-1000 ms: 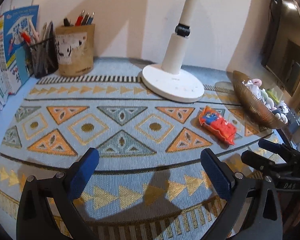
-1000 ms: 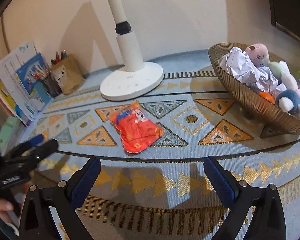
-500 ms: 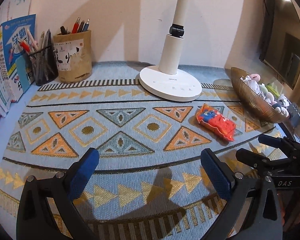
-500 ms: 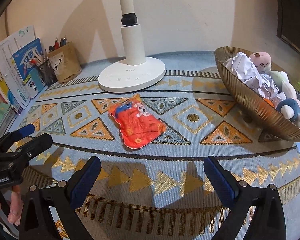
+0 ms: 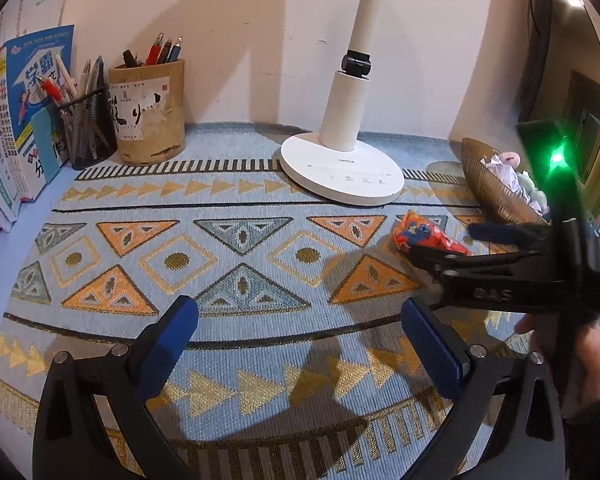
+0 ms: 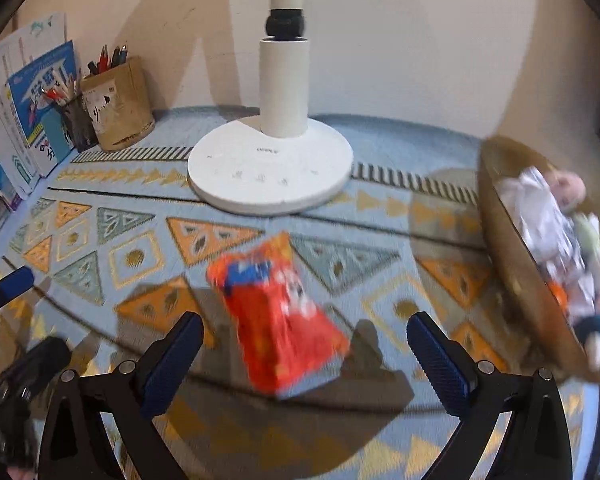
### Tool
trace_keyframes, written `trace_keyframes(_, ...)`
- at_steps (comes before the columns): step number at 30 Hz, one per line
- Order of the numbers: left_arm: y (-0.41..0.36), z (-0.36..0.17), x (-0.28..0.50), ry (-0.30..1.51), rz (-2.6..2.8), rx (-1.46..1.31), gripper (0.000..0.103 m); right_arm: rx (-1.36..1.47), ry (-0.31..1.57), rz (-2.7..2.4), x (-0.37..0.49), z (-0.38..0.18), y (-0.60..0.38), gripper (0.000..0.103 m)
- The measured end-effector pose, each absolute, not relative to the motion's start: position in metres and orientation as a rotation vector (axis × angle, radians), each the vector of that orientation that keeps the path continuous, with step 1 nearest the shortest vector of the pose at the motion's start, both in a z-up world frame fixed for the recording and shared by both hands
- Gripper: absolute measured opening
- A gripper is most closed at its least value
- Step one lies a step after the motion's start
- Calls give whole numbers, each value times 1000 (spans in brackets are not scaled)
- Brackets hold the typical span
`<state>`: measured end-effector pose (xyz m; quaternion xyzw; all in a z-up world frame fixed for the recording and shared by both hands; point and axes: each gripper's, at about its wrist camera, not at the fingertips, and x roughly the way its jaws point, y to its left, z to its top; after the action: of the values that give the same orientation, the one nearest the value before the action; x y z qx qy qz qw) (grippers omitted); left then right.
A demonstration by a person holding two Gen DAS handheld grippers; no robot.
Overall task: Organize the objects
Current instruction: 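Grasp the orange snack bag with the right gripper, then carry the snack bag to the bowl and open the right gripper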
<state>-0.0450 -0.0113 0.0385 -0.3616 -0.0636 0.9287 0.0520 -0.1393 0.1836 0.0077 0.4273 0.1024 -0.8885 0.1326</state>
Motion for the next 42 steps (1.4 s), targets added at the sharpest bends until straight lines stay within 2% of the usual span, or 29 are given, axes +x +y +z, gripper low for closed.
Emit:
trace_keyframes(1, -12, 39, -45, -201, 2826, -1098, 102, 1239, 298, -2572, -143, 6, 179, 92)
trace_keyframes(6, -15, 38, -48, -236, 2821, -1107, 102, 1305, 240, -2523, -158, -9, 171, 74)
trace_keyframes(7, -16, 38, -49, -241, 2821, -1110, 102, 1291, 221, -2539, -158, -7, 173, 64)
trace_keyframes(8, -17, 37, -49, -250, 2820, -1113, 102, 1283, 202, -2542, -157, -6, 175, 60)
trace_keyframes(9, -18, 37, -50, -257, 2818, -1118, 102, 1267, 180, -2539, -155, -5, 176, 47)
trace_keyframes(10, -20, 37, -51, -268, 2814, -1122, 102, 1250, 185, -2540, -151, -4, 174, 42)
trace_keyframes(12, -23, 36, -52, -293, 2803, -1131, 102, 1231, 236, -2560, -144, -3, 169, 37)
trace_keyframes(21, -22, 36, -52, -308, 2798, -1138, 102, 1314, 17, -2438, -92, 0, 198, 35)
trace_keyframes(23, -19, 37, -51, -281, 2809, -1130, 102, 1304, 15, -2436, -85, -2, 200, 38)
trace_keyframes(25, -15, 37, -49, -243, 2821, -1120, 102, 1295, 18, -2428, -84, -3, 200, 49)
trace_keyframes(27, -14, 38, -48, -229, 2822, -1109, 102, 1311, 5, -2425, -87, -2, 196, 52)
trace_keyframes(30, -17, 38, -49, -248, 2818, -1112, 102, 1313, 109, -2471, -85, -3, 183, 52)
trace_keyframes(31, -18, 38, -50, -257, 2816, -1116, 102, 1300, 165, -2496, -82, -4, 177, 51)
trace_keyframes(34, -20, 37, -51, -275, 2812, -1125, 102, 1254, 246, -2543, -69, -5, 173, 34)
trace_keyframes(42, 2, 55, -37, -194, 2793, -1050, 102, 1225, 92, -2384, -7, 7, 194, 29)
